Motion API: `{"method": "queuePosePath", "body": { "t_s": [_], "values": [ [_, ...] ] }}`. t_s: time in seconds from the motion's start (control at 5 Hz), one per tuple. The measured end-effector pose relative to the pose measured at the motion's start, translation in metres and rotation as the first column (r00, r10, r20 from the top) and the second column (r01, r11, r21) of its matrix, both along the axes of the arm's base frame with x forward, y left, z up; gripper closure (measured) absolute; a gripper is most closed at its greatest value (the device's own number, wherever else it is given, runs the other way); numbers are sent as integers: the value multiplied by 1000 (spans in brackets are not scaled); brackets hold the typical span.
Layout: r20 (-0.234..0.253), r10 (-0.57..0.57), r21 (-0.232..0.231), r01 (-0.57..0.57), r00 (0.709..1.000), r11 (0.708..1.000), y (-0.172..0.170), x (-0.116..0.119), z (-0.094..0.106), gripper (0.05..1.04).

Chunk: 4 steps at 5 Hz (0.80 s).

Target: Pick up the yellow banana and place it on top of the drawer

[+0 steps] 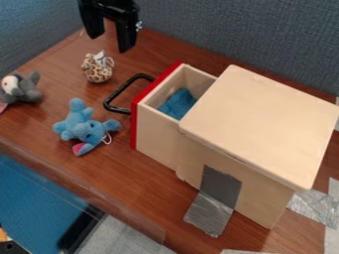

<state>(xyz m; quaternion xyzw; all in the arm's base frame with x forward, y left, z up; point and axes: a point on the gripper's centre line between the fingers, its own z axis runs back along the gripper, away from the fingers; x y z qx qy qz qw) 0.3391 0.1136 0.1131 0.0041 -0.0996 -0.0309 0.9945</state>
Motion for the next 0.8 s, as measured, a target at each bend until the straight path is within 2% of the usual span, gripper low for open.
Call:
{"method": "queuePosePath", "body": {
  "t_s": [0.2,0.4,0.6,0.8],
  "values": [
    [-35,5,-17,-6,999,1000,-1,-1,-12,84],
    [-21,13,-27,-14,1000,1000,-11,25,-12,84],
    [14,-6,-17,6,1000,1000,-26,49,-6,83],
    [23,8,-36,-7,1000,999,-39,67,-13,83]
  ]
}}
